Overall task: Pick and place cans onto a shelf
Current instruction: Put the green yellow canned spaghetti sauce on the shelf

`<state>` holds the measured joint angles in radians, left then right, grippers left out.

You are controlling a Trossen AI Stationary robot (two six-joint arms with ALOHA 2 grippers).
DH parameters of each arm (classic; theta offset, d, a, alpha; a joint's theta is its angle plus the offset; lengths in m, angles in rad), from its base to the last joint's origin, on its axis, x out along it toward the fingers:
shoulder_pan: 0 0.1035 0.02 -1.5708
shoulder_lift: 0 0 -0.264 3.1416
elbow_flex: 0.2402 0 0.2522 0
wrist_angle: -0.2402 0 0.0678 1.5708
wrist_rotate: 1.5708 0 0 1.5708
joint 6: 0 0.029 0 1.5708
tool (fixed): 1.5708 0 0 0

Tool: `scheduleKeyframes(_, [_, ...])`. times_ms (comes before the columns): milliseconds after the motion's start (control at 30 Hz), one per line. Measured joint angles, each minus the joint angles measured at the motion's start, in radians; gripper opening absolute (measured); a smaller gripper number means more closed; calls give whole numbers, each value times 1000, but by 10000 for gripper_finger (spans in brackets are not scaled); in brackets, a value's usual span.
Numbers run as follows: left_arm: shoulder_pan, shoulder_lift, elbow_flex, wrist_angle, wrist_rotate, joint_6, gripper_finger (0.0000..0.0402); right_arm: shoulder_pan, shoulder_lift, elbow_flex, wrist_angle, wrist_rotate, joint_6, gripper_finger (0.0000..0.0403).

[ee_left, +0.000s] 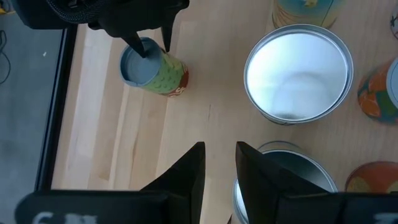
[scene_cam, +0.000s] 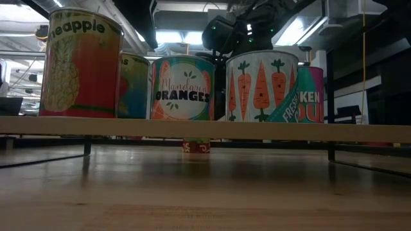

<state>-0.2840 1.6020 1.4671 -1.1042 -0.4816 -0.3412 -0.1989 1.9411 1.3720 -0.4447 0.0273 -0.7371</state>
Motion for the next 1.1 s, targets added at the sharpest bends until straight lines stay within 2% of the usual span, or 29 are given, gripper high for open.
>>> scheduleKeyframes(133, [0, 0, 0, 0, 0, 0, 82, 1, 0, 0, -1, 0, 17, 147])
scheduleKeyframes(267, [0, 0, 0, 0, 0, 0, 82, 1, 0, 0, 2, 3, 116, 147])
scheduleKeyframes(500, [0, 0, 0, 0, 0, 0, 82, 2, 0, -1, 16, 109, 306, 147])
scheduleKeyframes(600, [0, 0, 0, 0, 0, 0, 82, 1, 1, -1, 18, 113, 353, 147])
scheduleKeyframes(1100, [0, 0, 0, 1, 0, 0, 82, 1, 2, -2, 35, 112, 396, 147])
